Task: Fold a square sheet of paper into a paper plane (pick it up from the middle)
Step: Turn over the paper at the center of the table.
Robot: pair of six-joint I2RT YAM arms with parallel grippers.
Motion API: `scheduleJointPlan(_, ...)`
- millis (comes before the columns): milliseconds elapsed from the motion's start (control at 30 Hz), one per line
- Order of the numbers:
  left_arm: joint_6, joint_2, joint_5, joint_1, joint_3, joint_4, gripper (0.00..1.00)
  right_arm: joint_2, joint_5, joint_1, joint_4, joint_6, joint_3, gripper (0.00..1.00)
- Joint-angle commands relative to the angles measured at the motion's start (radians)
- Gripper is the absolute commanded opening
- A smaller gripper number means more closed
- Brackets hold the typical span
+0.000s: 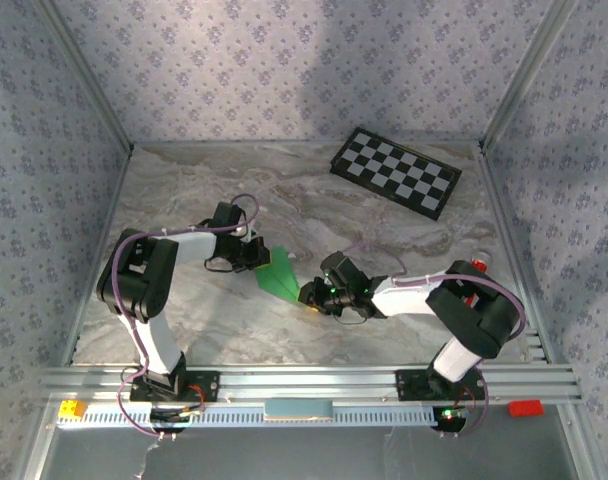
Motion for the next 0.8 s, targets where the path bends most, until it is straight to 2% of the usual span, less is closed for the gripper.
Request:
scheduleJointPlan(0, 0.014, 0.025, -0.044, 0.006, 0.007, -0.062, 0.02, 0.013, 0.008, -0.007, 0.050, 0.006, 0.003, 0.27)
scheduleJointPlan(500, 0.012, 0.029, -0.027, 0.013, 0.014, -0.061, 0.02, 0.049, -0.030, -0.022, 0.141, -0.025, -0.001, 0.24)
scheduleJointPlan(767, -0.006, 0.028, -0.010, 0.014, 0.010, -0.042, 0.02, 0.070, -0.040, -0.022, 0.158, -0.031, 0.003, 0.17)
